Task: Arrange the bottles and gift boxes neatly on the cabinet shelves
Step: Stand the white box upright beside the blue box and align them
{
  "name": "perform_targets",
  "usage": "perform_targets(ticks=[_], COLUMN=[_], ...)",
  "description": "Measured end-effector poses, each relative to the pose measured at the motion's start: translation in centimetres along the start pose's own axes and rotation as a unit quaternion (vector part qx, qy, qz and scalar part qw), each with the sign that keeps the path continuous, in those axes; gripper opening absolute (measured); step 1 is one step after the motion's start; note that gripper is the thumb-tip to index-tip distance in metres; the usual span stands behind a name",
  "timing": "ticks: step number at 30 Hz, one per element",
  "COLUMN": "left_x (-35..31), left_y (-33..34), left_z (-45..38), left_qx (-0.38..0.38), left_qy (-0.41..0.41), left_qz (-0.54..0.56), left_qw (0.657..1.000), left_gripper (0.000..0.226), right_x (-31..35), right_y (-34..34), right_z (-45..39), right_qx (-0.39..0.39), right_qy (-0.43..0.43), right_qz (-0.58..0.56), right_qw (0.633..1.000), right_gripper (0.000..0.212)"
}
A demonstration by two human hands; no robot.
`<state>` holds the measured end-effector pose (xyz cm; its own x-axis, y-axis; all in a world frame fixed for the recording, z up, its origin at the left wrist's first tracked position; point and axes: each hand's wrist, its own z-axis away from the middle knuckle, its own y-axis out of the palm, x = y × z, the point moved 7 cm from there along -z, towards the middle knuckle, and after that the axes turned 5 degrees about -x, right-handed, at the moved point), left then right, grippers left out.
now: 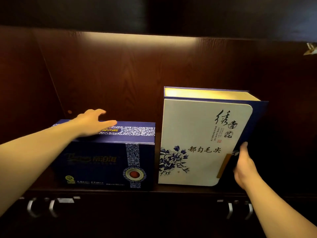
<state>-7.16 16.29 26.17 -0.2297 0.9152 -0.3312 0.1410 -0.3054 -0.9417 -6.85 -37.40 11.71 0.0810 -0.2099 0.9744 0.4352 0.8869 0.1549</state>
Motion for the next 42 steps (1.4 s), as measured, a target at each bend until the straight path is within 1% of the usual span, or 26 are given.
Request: perform_targets(ticks=[2, 4, 6, 8, 11, 13, 14, 16, 17, 19, 21, 24, 30, 42], left_x=[3.6, 5.7, 6.3, 6.4, 6.2, 5.4, 4.6, 2.2, 1.0, -1.2, -2.4, -3.4, -4.2, -5.4], left_y=[0.3, 0.6, 0.7, 0.7, 1.2, 1.6, 1.9, 2.4, 2.7, 3.6, 4.5, 4.8, 4.8, 5.2], left_z=[-0.1, 0.2, 0.2, -0.1, -0.9, -1.5, -1.7, -1.5, -1.2, -0.2, 0.3, 0.3, -0.1, -0.7], left_qx=[0.017, 0.034, 0.041, 0.05, 0.058, 0.053, 0.045, 0.034, 0.045, 0.091, 0.13, 0.14, 0.128, 0.132], left_qy=[-0.094, -0.152, -0.166, -0.162, -0.151, -0.108, -0.067, 0.051, 0.113, 0.202, 0.241, 0.256, 0.272, 0.285], left_qz=[-0.069, -0.089, -0.093, -0.108, -0.125, -0.128, -0.126, -0.103, -0.092, -0.106, -0.151, -0.184, -0.165, -0.132], left_qw=[0.993, 0.984, 0.981, 0.98, 0.979, 0.984, 0.989, 0.993, 0.988, 0.969, 0.95, 0.939, 0.939, 0.94], left_gripper=[0.121, 0.129, 0.135, 0.138, 0.136, 0.132, 0.127, 0.111, 0.107, 0.111, 0.121, 0.13, 0.139, 0.14], right_x=[0.0, 0.0, -0.1, 0.0, -0.1, -0.2, -0.2, -0.3, -0.3, -0.3, -0.3, -0.3, -0.4, -0.5], right_y=[0.1, 0.1, 0.1, 0.0, 0.0, -0.1, -0.1, -0.1, 0.0, 0.0, 0.0, 0.0, 0.0, 0.8], right_z=[0.0, 0.0, 0.0, 0.1, 0.1, 0.1, 0.1, 0.1, 0.1, 0.2, 0.2, 0.2, 0.3, 0.3], right_qx=[0.003, 0.004, 0.008, 0.01, 0.016, 0.014, 0.012, 0.01, 0.01, 0.009, 0.004, -0.001, 0.006, 0.005], right_qy=[0.003, 0.006, 0.007, 0.008, 0.008, 0.012, 0.014, 0.016, 0.016, 0.013, 0.012, 0.01, 0.012, 0.004], right_qz=[-0.005, -0.005, -0.01, -0.012, -0.012, -0.011, -0.01, -0.009, -0.01, -0.012, -0.011, -0.009, -0.006, -0.006], right_qw=[1.0, 1.0, 1.0, 1.0, 1.0, 1.0, 1.0, 1.0, 1.0, 1.0, 1.0, 1.0, 1.0, 1.0], right_gripper=[0.08, 0.08, 0.081, 0.081, 0.08, 0.079, 0.079, 0.078, 0.077, 0.074, 0.073, 0.076, 0.077, 0.075])
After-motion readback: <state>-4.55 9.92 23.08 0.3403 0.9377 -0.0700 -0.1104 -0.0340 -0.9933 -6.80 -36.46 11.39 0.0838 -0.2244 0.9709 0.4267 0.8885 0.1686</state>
